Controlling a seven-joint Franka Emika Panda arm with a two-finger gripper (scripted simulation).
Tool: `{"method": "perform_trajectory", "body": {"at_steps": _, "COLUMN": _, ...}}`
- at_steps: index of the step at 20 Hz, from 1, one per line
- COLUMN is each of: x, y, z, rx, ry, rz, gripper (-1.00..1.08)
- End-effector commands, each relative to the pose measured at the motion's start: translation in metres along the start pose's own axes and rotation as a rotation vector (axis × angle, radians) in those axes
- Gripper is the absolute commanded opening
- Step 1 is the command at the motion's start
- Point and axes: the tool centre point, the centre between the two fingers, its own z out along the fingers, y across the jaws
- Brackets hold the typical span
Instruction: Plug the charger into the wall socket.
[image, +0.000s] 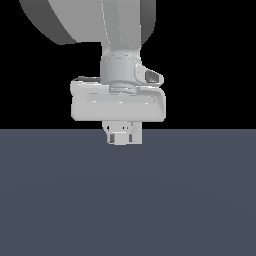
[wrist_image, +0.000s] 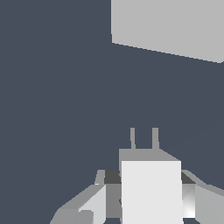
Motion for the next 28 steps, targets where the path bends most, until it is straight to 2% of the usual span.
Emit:
{"method": "perform_trajectory", "body": {"at_steps": 1, "x": 0.01, "y": 0.003, "z": -0.006, "rx": -0.004, "ry": -0.001, "rz": 0.056, "gripper": -1.0}}
{"method": "perform_trajectory", "body": {"at_steps": 11, "x": 0.034, "y": 0.013, "z": -0.019, "rx": -0.014, "ry": -0.002, "rz": 0.183, "gripper": -1.0}}
{"method": "perform_trajectory", "body": {"at_steps": 22, "x": 0.037, "y": 0.015, "z": -0.02, "rx": -0.015, "ry": -0.002, "rz": 0.193, "gripper": -1.0}}
{"method": "perform_trajectory", "body": {"at_steps": 28, "x": 0.049, "y": 0.017, "z": -0.019, "rx": -0.015, "ry": -0.002, "rz": 0.193, "gripper": -1.0}}
